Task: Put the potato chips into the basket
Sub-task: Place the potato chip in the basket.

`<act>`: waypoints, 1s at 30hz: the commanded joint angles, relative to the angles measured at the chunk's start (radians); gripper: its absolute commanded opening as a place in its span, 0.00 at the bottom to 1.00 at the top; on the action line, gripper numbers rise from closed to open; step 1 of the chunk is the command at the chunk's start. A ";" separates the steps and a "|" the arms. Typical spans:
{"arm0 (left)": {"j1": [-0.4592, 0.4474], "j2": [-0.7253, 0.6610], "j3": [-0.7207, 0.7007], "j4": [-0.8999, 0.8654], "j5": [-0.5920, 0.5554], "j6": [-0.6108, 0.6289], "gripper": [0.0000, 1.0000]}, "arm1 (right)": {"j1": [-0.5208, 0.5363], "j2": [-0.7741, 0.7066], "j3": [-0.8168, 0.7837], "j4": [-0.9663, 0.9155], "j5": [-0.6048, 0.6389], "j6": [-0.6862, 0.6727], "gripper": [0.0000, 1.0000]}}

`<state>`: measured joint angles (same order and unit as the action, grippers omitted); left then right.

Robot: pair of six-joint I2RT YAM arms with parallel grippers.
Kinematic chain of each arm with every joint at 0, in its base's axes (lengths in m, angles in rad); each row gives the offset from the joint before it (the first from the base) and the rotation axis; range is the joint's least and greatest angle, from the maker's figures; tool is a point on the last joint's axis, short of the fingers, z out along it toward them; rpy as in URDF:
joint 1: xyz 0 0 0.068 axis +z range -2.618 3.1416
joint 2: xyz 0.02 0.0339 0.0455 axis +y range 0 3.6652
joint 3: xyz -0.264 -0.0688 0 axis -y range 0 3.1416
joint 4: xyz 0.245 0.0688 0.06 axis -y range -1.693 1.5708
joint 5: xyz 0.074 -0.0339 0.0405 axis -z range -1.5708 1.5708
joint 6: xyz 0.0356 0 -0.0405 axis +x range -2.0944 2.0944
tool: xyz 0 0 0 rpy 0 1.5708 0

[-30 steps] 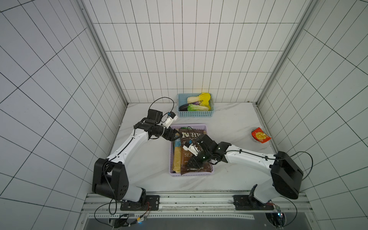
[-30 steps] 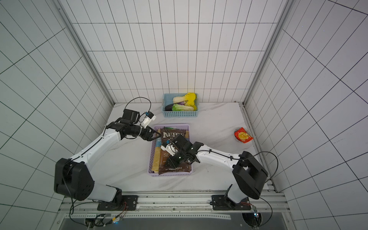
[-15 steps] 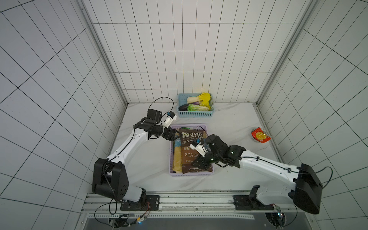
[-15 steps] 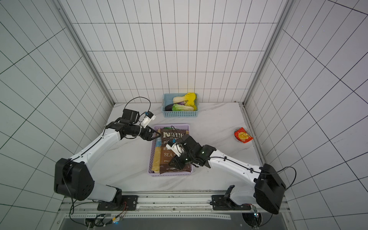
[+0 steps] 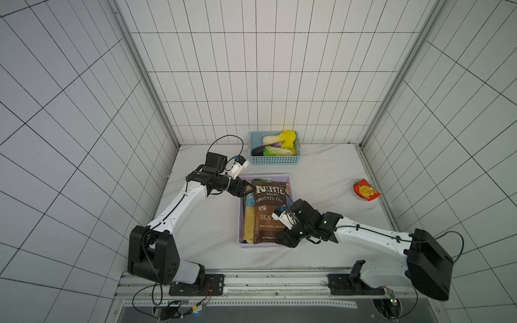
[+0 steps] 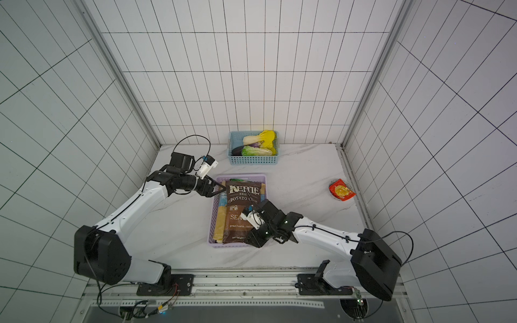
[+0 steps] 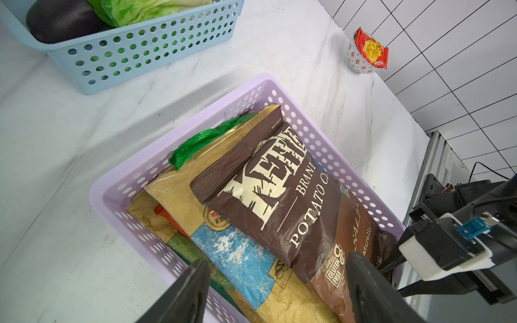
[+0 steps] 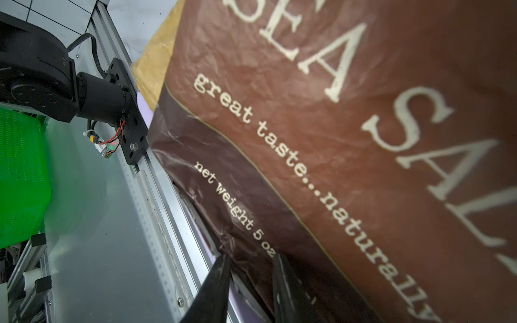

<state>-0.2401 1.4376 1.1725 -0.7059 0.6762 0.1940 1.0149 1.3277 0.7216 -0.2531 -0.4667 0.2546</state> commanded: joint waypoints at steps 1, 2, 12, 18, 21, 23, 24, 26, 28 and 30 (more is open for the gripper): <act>0.005 -0.008 0.021 0.032 -0.021 -0.015 0.75 | -0.002 0.061 0.027 -0.026 0.038 -0.013 0.30; 0.005 0.001 0.021 0.043 -0.031 -0.022 0.76 | -0.002 0.061 0.039 -0.034 0.035 -0.017 0.30; 0.004 0.194 0.199 0.003 -0.115 -0.063 0.70 | -0.024 -0.202 0.096 -0.200 0.105 -0.057 0.35; 0.004 0.307 0.287 -0.036 -0.127 -0.057 0.54 | -0.058 -0.335 0.097 -0.243 0.129 -0.042 0.36; 0.002 0.346 0.311 -0.064 -0.121 -0.051 0.45 | -0.067 -0.360 0.089 -0.249 0.133 -0.032 0.37; -0.002 0.361 0.314 -0.075 -0.115 -0.043 0.41 | -0.068 -0.358 0.083 -0.250 0.133 -0.031 0.37; -0.004 0.367 0.313 -0.076 -0.115 -0.041 0.41 | -0.069 -0.353 0.079 -0.250 0.134 -0.029 0.37; -0.008 0.378 0.310 -0.075 -0.127 -0.035 0.42 | -0.069 -0.345 0.073 -0.248 0.130 -0.025 0.36; -0.011 0.389 0.311 -0.075 -0.141 -0.030 0.43 | -0.070 -0.342 0.070 -0.236 0.121 -0.020 0.36; -0.010 0.397 0.309 -0.068 -0.143 -0.027 0.43 | -0.069 -0.341 0.067 -0.224 0.113 -0.017 0.36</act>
<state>-0.2470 1.8164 1.4639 -0.7727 0.5465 0.1482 0.9546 0.9810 0.7929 -0.4778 -0.3511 0.2249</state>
